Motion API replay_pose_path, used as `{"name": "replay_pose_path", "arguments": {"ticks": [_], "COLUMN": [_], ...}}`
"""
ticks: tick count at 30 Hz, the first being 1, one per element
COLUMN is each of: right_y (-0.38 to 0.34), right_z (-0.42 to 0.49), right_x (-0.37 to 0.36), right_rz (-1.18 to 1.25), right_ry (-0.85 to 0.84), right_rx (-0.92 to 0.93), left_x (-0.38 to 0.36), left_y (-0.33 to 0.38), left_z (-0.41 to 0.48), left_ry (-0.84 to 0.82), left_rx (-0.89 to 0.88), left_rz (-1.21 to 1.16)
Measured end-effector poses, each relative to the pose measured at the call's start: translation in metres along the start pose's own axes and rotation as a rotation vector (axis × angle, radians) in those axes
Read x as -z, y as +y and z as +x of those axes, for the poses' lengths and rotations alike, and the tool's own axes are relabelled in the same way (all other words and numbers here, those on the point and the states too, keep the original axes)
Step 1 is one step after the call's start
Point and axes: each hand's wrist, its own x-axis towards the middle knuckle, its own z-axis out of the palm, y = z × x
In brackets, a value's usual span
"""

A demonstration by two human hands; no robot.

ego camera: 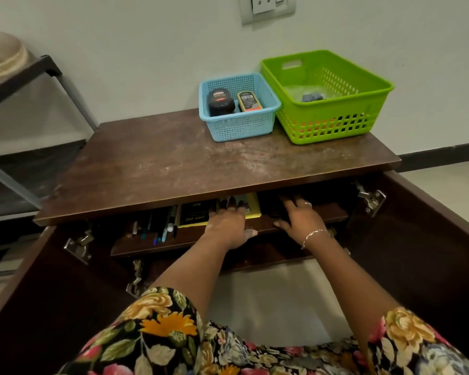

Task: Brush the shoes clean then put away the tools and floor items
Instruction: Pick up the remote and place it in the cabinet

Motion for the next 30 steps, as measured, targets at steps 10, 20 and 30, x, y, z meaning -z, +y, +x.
{"name": "replay_pose_path", "arguments": {"ticks": [10, 20, 30], "right_y": [-0.033, -0.072, -0.113], "right_z": [-0.047, -0.063, -0.149], "right_x": [-0.039, -0.007, 0.014], "right_rz": [0.314, 0.352, 0.33], "right_ry": [0.379, 0.294, 0.124], "right_rx": [0.102, -0.45, -0.45], "left_x": [-0.001, -0.024, -0.092], "left_y": [-0.005, 0.026, 0.051], "left_z": [-0.002, 0.014, -0.078], "left_ry": [0.04, 0.253, 0.354], "left_rx": [-0.025, 0.17, 0.272], "left_rz": [0.038, -0.019, -0.211]}}
